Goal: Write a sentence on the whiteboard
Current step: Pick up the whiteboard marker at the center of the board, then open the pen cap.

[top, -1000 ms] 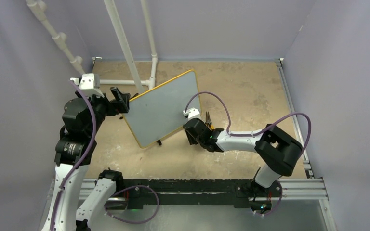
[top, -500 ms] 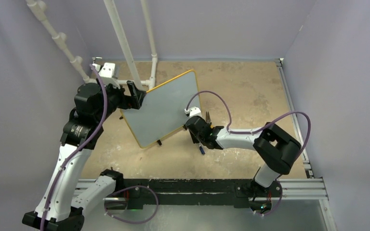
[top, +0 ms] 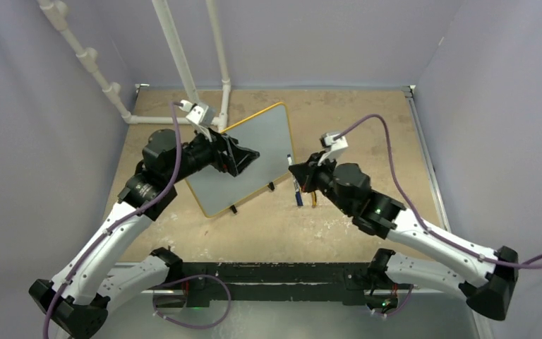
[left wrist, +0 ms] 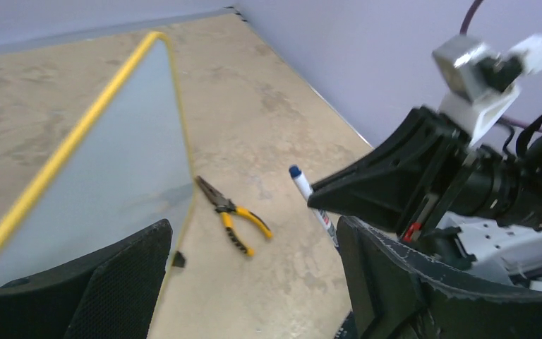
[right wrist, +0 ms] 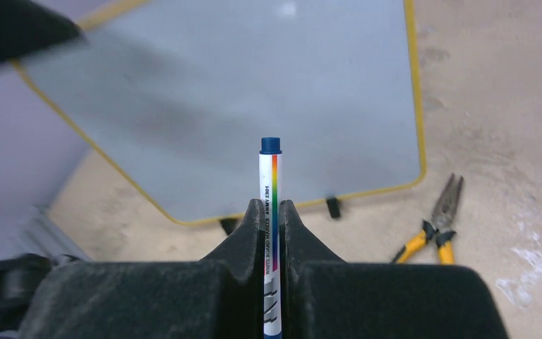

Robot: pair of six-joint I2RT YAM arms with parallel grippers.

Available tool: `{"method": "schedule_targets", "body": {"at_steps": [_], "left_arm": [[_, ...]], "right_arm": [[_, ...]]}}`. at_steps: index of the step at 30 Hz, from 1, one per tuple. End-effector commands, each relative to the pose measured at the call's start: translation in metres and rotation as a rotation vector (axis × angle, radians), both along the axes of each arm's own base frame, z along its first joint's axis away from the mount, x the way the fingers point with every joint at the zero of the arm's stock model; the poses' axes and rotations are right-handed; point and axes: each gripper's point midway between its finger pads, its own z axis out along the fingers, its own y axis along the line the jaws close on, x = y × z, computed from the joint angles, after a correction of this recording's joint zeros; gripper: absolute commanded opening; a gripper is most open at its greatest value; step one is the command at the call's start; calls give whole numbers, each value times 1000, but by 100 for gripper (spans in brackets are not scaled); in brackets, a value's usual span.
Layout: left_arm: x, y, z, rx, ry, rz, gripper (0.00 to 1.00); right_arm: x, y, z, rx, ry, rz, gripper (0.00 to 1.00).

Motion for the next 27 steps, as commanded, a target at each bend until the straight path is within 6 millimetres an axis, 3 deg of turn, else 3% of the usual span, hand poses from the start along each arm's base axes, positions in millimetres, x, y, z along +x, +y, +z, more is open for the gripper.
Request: {"method": "schedule_targets", "body": {"at_steps": [1,4,7,12,17,21,25,27], "left_arm": [[-22,-36,23,-144,-49,-118,86],[-34,-63,15,-183,-21,-190,86],[-48,-88,5,-214,13,-262,86],[-78,-128,-1,-231,33,-386,87],[-91,-148,-7,-254,57,-445,80],[-91,-154,-10,-260,68,-451,64],[-86,-156,-14,-252,73,-432,27],[-83,-157,-19,-234,78,-418,2]], "right_arm": [[-11,-7,80,272,-135,10,0],[-21,-19,125,446,-230,14,0],[-29,-29,152,557,-286,18,0],[-32,-31,162,603,-300,23,0],[-32,-28,156,607,-279,32,0],[-32,-28,152,607,-270,31,0],[-33,-29,152,610,-270,30,0],[-33,-29,151,603,-265,30,0]]}}
